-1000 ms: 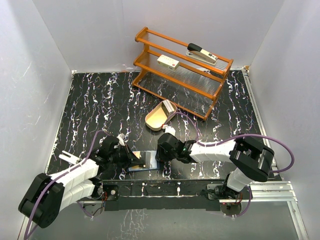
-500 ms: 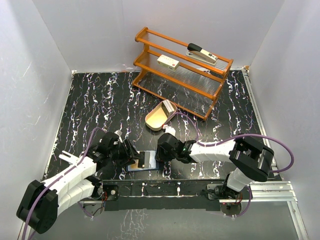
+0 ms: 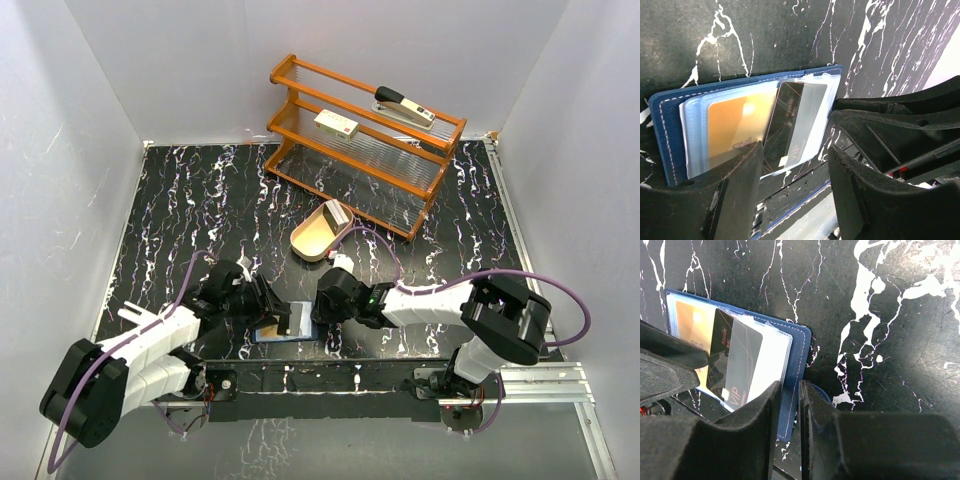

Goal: Put the credit cards into the card holder
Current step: Insert the credit card into the card holder.

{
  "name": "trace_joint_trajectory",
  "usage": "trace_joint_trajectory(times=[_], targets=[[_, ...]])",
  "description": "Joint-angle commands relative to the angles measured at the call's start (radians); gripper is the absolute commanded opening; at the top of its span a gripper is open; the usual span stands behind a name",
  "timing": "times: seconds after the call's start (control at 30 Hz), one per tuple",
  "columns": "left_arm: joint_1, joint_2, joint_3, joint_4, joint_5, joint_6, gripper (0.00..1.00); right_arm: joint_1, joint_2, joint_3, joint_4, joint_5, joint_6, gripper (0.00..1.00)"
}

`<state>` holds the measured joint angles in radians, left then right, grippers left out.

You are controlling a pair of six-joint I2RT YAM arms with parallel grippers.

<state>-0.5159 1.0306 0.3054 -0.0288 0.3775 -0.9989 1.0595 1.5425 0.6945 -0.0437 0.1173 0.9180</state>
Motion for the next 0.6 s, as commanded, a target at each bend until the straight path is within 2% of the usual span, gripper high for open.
trace_joint_trajectory(times=[0.0, 0.57], targets=[[-0.007, 0.007, -0.036, 0.04, 0.006, -0.022, 0.54, 0.008, -0.008, -0.031, 0.011, -0.025, 0.017, 0.19], [-0.04, 0.04, -0.083, 0.227, 0.03, -0.122, 0.52, 0.02, 0.016, -0.036, 0.04, -0.031, 0.03, 0.19]])
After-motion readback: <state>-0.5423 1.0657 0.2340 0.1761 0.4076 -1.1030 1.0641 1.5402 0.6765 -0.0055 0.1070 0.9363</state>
